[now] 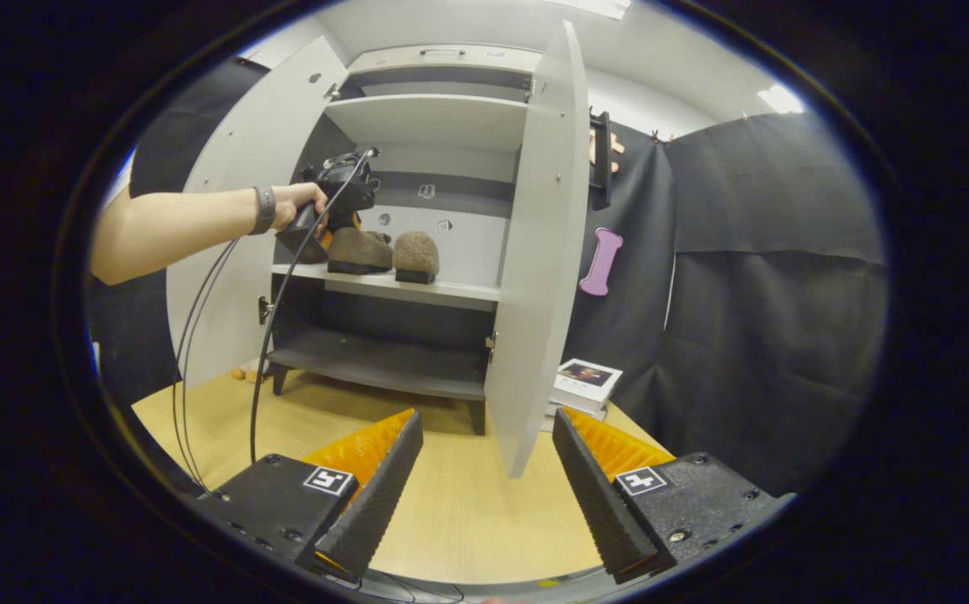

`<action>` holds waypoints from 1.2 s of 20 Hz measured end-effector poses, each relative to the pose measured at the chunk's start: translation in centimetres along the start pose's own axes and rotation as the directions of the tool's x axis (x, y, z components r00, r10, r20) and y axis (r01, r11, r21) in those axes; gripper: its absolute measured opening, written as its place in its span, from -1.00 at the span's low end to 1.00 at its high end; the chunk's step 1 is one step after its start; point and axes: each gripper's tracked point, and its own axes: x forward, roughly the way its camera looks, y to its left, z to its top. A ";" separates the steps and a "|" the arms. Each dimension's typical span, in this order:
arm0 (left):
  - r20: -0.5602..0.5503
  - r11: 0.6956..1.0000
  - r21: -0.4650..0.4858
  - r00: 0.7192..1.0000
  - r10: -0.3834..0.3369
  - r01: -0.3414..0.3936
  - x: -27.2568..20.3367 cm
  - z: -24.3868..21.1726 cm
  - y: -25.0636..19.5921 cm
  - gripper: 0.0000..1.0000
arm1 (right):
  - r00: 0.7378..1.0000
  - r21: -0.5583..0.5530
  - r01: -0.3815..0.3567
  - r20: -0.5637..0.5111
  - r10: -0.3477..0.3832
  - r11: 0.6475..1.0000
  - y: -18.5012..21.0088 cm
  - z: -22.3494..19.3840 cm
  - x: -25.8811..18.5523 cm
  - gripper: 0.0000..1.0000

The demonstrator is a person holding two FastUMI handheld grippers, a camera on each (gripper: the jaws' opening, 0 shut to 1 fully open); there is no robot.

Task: Grab one shoe with the right hand and put it into the shoe cabinet, grab the other shoe with the left hand and put it into the shoe cabinet; then close the right door with the right hand and the left door with the left hand.

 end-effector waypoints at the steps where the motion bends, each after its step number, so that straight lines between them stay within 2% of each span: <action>1: -0.007 1.000 -0.003 1.000 -0.004 0.004 0.0 0.0 -0.1 -0.87 | 1.000 0.002 -0.002 0.002 0.002 1.000 0.0 0.1 0.1 0.97; 2: -0.016 1.000 -0.002 1.000 -0.003 0.003 0.2 -0.1 -0.2 -0.74 | 1.000 0.003 -0.004 0.007 0.004 1.000 0.1 0.2 0.1 0.97; 3: -0.028 1.000 0.002 1.000 0.002 -0.002 0.0 -0.3 -0.1 -0.77 | 1.000 0.001 -0.003 0.014 0.003 1.000 0.1 0.4 0.1 0.97; 4: -0.035 1.000 0.007 0.999 0.014 -0.014 0.0 -0.4 0.1 -0.60 | 1.000 -0.002 -0.003 0.021 0.003 1.000 0.1 0.5 0.1 0.97; 5: -0.036 0.999 0.016 0.999 0.029 -0.028 0.1 -0.5 0.2 -0.55 | 1.000 -0.006 0.000 0.022 0.001 1.000 0.0 0.5 0.1 0.97; 7: -0.042 0.999 0.022 0.999 0.028 -0.028 -0.1 -0.6 0.1 -0.20 | 1.000 -0.007 0.000 0.014 0.001 1.000 0.1 0.1 0.1 0.96; 8: -0.042 0.999 0.023 0.999 0.029 -0.028 -0.1 -0.5 0.0 -0.29 | 1.000 -0.003 -0.002 0.008 0.002 1.000 0.1 0.0 0.1 0.99; 9: -0.041 0.999 0.022 0.999 0.024 -0.023 -0.3 -0.5 0.1 -0.24 | 1.000 0.002 -0.002 0.003 0.002 1.000 0.0 -0.2 0.1 0.97; 11: -0.032 1.000 0.031 0.999 0.005 -0.004 -1.1 -0.3 -0.1 0.10 | 1.000 0.007 0.001 -0.002 -0.001 1.000 -0.1 -0.3 -0.1 0.97; 12: -0.020 0.999 0.038 1.000 0.003 -0.003 -1.6 -0.1 0.0 0.42 | 1.000 0.008 0.001 -0.005 -0.001 1.000 -0.1 -0.5 0.0 0.97; 13: -0.005 0.999 0.046 1.000 0.001 -0.001 -2.1 0.1 0.1 0.66 | 1.000 0.008 -0.001 -0.008 0.001 1.000 -0.1 -0.6 -0.1 0.96; 15: 0.049 0.998 0.066 0.999 0.009 -0.012 -4.0 0.8 0.5 0.71 | 1.000 0.009 -0.009 -0.012 0.009 1.000 0.1 -0.7 -0.2 0.97; 16: 0.096 0.997 0.077 0.995 0.014 -0.021 -5.3 1.3 0.8 0.84 | 1.000 0.009 -0.013 -0.011 0.013 1.000 0.3 -0.6 -0.3 0.97; 18: 0.197 0.995 0.094 0.980 0.013 -0.032 -8.0 1.7 1.2 0.92 | 0.999 0.008 -0.035 -0.016 0.035 0.999 0.9 -0.8 -0.5 0.97; 22: 0.376 0.991 0.131 0.925 -0.055 0.006 -14.9 0.2 1.5 0.90 | 0.997 0.012 -0.069 -0.035 0.069 0.998 1.6 -1.4 -0.7 0.97; 24: 0.422 0.987 0.160 0.903 -0.084 0.018 -18.3 -1.8 1.9 0.89 | 0.997 0.009 -0.076 -0.030 0.076 0.997 1.6 -1.3 -1.0 0.97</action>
